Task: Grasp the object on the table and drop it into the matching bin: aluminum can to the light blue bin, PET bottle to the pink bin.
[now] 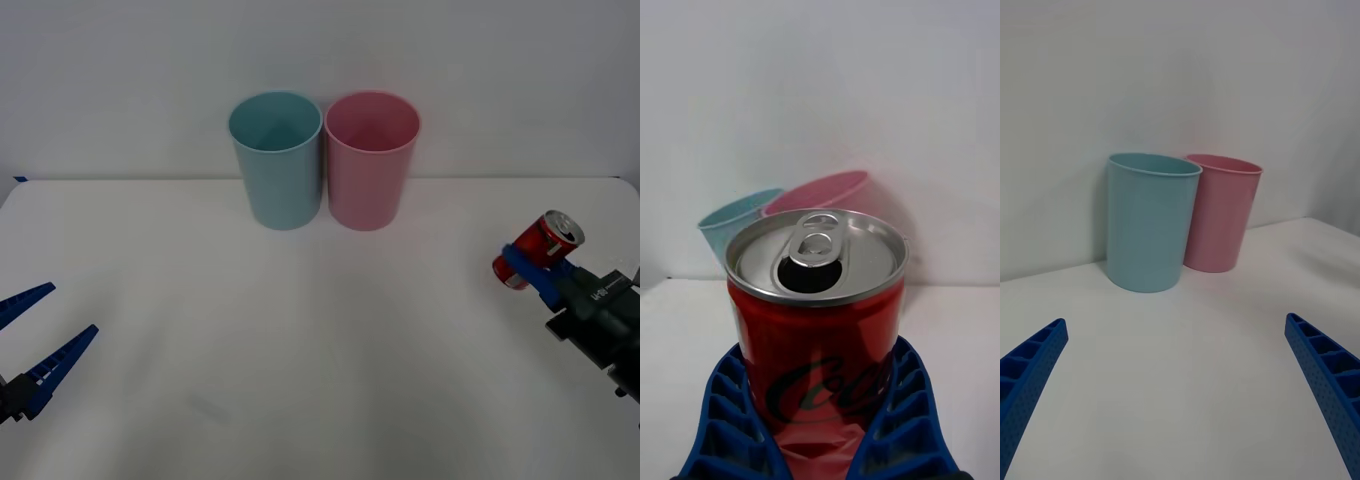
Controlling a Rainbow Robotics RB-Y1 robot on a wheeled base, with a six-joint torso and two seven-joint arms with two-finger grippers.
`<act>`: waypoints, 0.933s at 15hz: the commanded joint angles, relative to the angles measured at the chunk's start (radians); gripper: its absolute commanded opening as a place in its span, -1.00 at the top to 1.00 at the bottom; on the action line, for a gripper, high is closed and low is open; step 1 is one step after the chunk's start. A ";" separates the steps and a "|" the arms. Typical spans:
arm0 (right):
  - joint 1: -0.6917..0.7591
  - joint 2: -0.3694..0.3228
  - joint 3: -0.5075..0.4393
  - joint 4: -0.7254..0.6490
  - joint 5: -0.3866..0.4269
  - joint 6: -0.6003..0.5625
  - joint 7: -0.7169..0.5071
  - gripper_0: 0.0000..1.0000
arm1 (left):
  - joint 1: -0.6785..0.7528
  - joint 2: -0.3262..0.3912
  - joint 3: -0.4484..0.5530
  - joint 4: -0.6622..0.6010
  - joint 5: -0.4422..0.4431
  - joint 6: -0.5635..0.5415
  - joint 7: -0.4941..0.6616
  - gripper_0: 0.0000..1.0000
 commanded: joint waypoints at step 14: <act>-0.262 -0.144 0.111 -0.075 0.069 -0.005 -0.032 1.00 | 0.000 0.000 0.000 0.000 0.000 0.000 0.000 -1.00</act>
